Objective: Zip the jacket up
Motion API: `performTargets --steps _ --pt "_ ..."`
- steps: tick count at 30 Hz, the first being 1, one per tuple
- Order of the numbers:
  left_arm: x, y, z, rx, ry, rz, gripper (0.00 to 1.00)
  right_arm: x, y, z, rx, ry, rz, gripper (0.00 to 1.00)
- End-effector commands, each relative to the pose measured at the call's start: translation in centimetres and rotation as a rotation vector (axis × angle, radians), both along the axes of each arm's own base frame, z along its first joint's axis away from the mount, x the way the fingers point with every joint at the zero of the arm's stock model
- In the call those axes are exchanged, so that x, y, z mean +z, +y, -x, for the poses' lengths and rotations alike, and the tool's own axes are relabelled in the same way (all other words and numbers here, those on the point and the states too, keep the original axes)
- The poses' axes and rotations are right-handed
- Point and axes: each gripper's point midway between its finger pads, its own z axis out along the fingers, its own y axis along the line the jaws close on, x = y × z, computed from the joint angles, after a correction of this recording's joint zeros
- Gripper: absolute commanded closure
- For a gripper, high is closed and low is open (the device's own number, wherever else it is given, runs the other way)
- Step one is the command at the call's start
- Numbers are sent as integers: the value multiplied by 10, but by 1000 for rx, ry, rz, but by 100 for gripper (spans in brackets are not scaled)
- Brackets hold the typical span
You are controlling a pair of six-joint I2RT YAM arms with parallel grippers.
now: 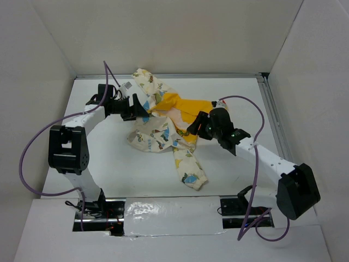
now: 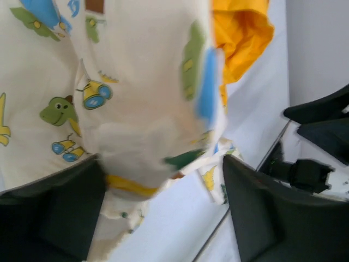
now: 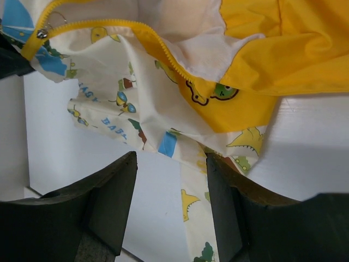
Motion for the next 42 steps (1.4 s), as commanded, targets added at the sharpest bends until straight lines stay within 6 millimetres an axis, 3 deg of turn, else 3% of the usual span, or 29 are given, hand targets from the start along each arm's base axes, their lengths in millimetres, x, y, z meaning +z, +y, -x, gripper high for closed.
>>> performTargets --steps 1,4,12,15,16,17,18,19,20,22,24,28,29,32,35,38,42 --pt "35 -3 -5 -49 -152 34 1 20 19 -12 65 -50 -50 39" --pt "42 -11 -11 -80 -184 66 1 12 24 -15 74 -25 -47 39" --pt "31 -37 -26 -129 -159 73 1 14 25 -21 56 -34 -48 38" --pt "39 -56 -30 -166 -176 81 12 12 21 -27 21 -22 -63 38" --pt "40 -63 -31 -175 -184 73 18 13 21 -28 17 -25 -74 39" --pt "52 -77 -34 -201 -219 72 31 13 21 -29 9 -27 -93 38" --pt "49 -82 -36 -207 -205 62 43 15 18 -30 0 -29 -105 38" --pt "52 -95 -34 -237 -215 56 62 16 14 -32 -14 -28 -116 38" --pt "62 -103 -40 -253 -238 60 70 15 12 -32 -19 -23 -121 38" --pt "73 -118 -33 -304 -234 78 100 15 4 -34 -39 -24 -124 38" --pt "98 -131 -28 -366 -292 114 100 25 1 -42 -49 -62 -146 38" --pt "145 -161 15 -547 -433 189 100 40 -6 -55 -47 -132 -198 38" --pt "163 -163 30 -608 -472 226 100 42 -11 -59 -56 -146 -205 38" --pt "186 -162 57 -683 -506 262 100 51 -20 -70 -67 -213 -208 39" --pt "195 -156 74 -721 -545 281 100 52 -33 -84 -104 -274 -158 38" --pt "200 -153 81 -719 -560 279 100 56 -30 -95 -58 -318 -121 38" --pt "205 -150 82 -724 -578 288 100 53 5 -83 192 -368 -152 38"
